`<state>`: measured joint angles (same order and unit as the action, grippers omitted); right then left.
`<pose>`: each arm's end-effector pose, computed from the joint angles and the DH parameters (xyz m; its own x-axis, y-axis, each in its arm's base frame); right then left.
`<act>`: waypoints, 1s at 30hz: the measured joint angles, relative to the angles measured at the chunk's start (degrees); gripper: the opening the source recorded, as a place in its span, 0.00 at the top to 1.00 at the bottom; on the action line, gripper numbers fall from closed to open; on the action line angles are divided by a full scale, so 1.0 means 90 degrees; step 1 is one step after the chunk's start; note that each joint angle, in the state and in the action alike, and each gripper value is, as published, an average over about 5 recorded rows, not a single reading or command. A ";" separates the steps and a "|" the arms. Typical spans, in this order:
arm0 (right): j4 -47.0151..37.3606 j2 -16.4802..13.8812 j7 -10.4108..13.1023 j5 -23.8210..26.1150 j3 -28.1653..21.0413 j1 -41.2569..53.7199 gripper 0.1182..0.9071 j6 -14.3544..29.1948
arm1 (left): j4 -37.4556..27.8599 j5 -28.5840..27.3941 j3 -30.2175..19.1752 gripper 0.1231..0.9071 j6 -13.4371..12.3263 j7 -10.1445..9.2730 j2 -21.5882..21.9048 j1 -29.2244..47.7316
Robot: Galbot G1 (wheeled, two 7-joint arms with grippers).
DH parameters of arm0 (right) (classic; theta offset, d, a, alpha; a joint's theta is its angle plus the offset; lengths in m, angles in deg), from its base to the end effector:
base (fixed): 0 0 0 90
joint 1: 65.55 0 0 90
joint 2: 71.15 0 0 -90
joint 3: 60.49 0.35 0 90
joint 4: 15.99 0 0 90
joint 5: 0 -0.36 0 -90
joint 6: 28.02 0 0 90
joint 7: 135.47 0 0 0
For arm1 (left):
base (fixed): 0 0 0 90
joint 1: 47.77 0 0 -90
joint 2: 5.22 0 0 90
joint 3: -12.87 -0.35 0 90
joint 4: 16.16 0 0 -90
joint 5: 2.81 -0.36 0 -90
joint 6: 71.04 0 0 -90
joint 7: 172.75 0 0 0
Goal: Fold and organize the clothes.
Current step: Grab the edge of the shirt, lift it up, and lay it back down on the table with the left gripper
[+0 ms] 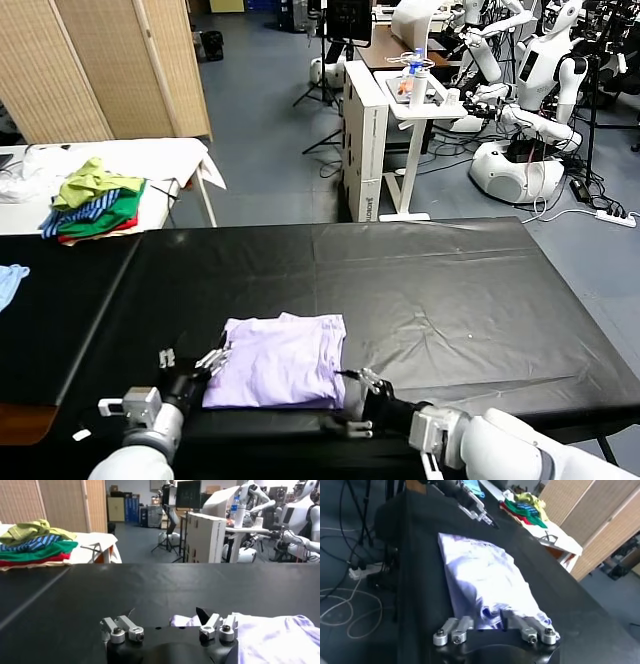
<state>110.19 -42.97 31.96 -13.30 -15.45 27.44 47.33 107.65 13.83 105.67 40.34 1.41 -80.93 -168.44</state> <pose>0.2182 -0.0242 -0.2349 -0.4556 -0.7376 0.4983 -0.8803 0.2900 -0.3756 0.1848 0.0511 -0.2741 -0.9469 0.0098 0.3214 0.0042 0.9998 -0.0182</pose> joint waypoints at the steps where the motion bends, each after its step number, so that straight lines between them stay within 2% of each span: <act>1: 0.0038 -0.0042 0.0026 -0.0137 0.0065 -0.0057 0.04 -0.0001 | -0.0016 -0.0020 0.0000 0.00 -0.0022 0.0003 -0.0009 0.0003; 4: 0.0101 -0.0074 0.0227 -0.0627 0.0343 -0.0271 0.01 -0.0082 | -0.0078 -0.0090 0.0006 0.00 -0.0097 0.0016 -0.0039 0.0021; 7: 0.0067 0.0043 0.0571 -0.1172 0.0711 -0.0510 0.00 -0.0266 | -0.0162 -0.0119 0.0024 0.00 -0.0197 0.0070 -0.0078 0.0051; 12: -0.0141 0.0619 0.1277 -0.2127 0.1632 -0.0999 0.00 -0.0649 | -0.0367 0.0076 0.0120 0.00 -0.0431 0.0283 -0.0209 0.0047; 16: -0.0293 0.1188 0.1666 -0.2848 0.2488 -0.1420 0.00 -0.0891 | -0.0452 0.0483 0.0214 0.00 -0.0511 0.0445 -0.0371 -0.0029; 22: -0.0335 0.1808 0.1803 -0.3384 0.3539 -0.1954 0.00 -0.0997 | -0.0501 0.1162 0.0279 0.00 -0.0560 0.0669 -0.0651 -0.0092; 30: -0.0314 0.2062 0.1803 -0.3489 0.4176 -0.2290 0.00 -0.0984 | -0.0710 0.1815 0.0470 0.00 -0.0671 0.0845 -0.0934 -0.0075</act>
<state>107.37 -24.42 48.18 -44.70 22.13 6.83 38.48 101.26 30.16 109.90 34.30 9.02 -89.33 -169.11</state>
